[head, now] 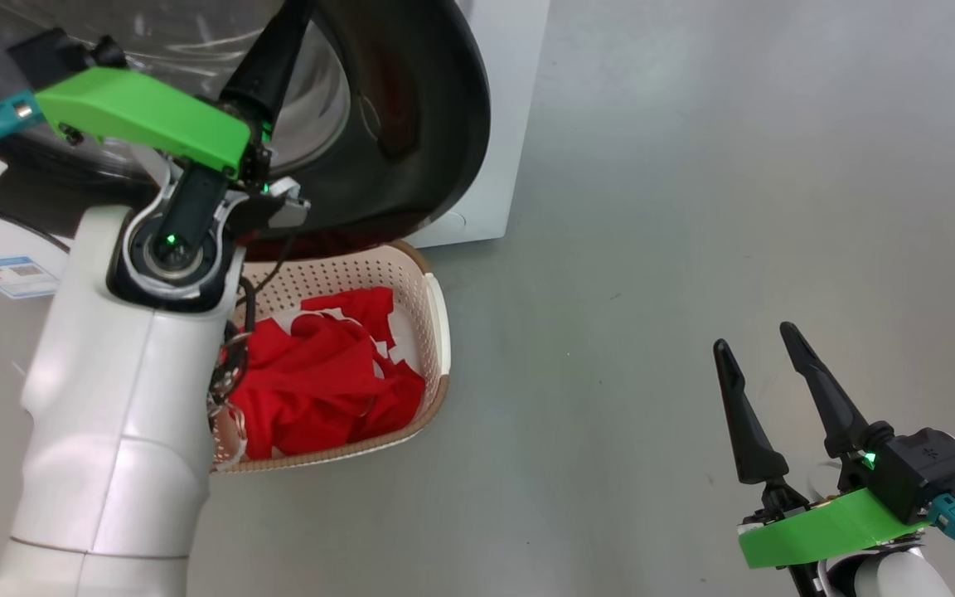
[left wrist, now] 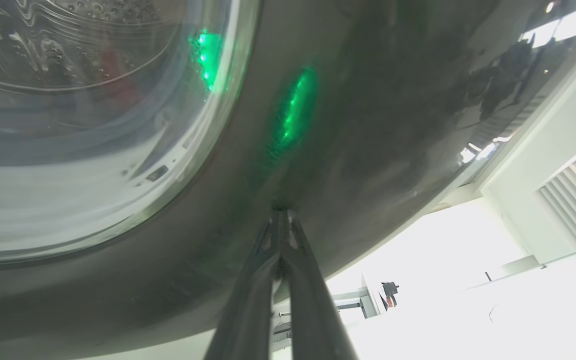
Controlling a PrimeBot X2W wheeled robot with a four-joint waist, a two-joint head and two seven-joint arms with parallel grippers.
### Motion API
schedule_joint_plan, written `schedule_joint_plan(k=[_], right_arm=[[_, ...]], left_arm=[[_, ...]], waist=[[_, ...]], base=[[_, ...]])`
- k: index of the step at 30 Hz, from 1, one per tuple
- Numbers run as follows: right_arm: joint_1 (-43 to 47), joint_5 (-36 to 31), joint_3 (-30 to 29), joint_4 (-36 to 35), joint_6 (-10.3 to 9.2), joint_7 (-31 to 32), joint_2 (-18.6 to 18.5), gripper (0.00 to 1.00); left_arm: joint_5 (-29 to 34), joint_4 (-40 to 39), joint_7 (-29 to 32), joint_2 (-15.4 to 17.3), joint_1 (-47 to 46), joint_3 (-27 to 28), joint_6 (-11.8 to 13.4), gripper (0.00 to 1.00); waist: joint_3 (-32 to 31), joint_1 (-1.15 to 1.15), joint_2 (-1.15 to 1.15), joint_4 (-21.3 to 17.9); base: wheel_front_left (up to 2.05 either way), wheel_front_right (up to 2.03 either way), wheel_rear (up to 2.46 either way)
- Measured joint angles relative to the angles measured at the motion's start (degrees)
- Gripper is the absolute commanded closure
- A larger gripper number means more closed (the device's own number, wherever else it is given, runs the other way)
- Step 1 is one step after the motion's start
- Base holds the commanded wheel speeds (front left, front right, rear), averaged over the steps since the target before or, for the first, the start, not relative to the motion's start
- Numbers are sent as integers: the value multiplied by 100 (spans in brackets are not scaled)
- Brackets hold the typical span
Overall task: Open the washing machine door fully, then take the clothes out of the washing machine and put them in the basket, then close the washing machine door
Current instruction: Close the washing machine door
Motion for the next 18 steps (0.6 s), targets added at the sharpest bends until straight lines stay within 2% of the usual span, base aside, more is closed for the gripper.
schedule_joint_plan(k=[18], right_arm=[[-115, 45, 36, 18, 0, -33, 0, 0]], left_arm=[[1, 292, -24, -9, -328, 4, -199, 100]], waist=[[166, 0, 0, -140]], base=[[0, 0, 0]])
